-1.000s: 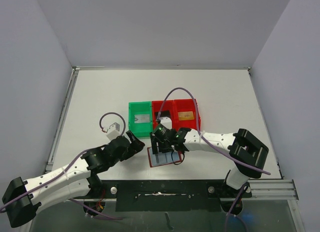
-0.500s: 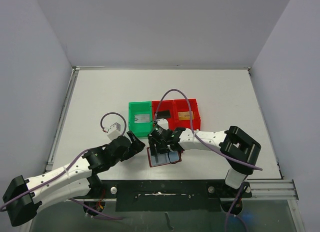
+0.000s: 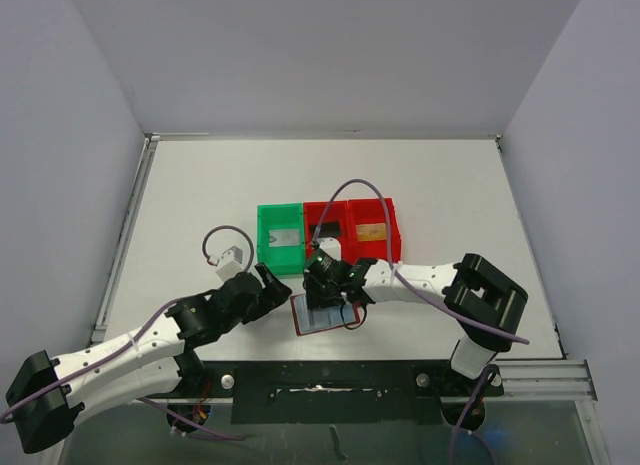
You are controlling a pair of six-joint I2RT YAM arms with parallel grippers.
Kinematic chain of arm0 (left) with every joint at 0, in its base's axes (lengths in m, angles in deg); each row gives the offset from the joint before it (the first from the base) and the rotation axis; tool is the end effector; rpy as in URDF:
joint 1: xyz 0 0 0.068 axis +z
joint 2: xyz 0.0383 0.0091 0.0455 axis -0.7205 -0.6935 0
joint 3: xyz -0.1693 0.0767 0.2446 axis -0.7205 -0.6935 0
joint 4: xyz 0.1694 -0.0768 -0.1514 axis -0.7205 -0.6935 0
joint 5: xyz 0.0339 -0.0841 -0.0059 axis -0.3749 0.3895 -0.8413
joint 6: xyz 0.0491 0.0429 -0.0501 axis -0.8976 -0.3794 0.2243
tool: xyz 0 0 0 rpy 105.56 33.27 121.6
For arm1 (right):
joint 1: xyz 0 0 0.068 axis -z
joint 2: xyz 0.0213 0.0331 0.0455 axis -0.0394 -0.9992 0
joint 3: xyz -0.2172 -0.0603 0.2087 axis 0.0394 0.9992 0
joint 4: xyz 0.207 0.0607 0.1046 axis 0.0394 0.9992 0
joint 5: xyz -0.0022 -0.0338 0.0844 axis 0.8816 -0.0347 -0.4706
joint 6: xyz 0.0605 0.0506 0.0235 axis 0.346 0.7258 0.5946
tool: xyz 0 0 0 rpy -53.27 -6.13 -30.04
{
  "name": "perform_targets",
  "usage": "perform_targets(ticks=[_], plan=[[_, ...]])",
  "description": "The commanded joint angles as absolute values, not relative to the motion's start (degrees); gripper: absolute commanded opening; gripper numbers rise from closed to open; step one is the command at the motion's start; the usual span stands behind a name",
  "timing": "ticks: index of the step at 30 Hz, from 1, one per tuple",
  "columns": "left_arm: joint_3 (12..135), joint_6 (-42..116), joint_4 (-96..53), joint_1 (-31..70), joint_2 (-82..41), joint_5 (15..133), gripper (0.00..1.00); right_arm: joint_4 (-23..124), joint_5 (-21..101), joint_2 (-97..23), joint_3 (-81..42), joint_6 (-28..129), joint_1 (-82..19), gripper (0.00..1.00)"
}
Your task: Take the credit cards out of the card holder
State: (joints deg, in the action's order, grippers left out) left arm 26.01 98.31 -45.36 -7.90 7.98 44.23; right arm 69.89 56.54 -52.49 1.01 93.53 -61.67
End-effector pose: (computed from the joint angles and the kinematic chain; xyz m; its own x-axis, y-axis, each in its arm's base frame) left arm 0.1057 -0.1013 0.2050 -0.6947 -0.5592 -0.4525 -0.2141 0.7612 -0.6121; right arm 0.1772 0.2782 0.1815 -0.9103 -0.0510 -0.4109 -0.1788 0.9435 0.2790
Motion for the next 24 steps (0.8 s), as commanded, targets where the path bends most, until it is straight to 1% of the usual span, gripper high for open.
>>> perform_targets(ticks=[1, 6, 7, 9, 12, 20, 24], plan=[[26.2, 97.4, -40.7, -7.7, 6.9, 45.9, 0.79, 64.2, 52.0, -49.4, 6.2, 95.4, -59.4, 0.45], [26.6, 96.8, -39.4, -7.6, 4.7, 47.2, 0.79, 61.0, 49.4, -47.0, 9.2, 95.4, -57.2, 0.45], [26.8, 96.8, -39.4, -7.6, 4.3, 47.2, 0.79, 61.8, 50.1, -47.0, 8.6, 94.9, -57.4, 0.48], [27.1, 96.8, -39.7, -7.6, 4.1, 46.9, 0.79, 64.7, 52.5, -47.4, 6.6, 94.1, -58.3, 0.55], [27.5, 96.9, -40.3, -7.6, 4.7, 45.7, 0.79, 68.9, 55.9, -48.7, 3.4, 93.2, -59.9, 0.63], [26.9, 98.0, -43.7, -7.6, 9.0, 42.9, 0.79, 72.3, 59.2, -51.5, -0.4, 93.1, -61.8, 0.71], [26.0, 98.9, -44.2, -7.6, 10.7, 42.5, 0.79, 72.2, 59.2, -52.3, -1.3, 92.8, -62.6, 0.73]])
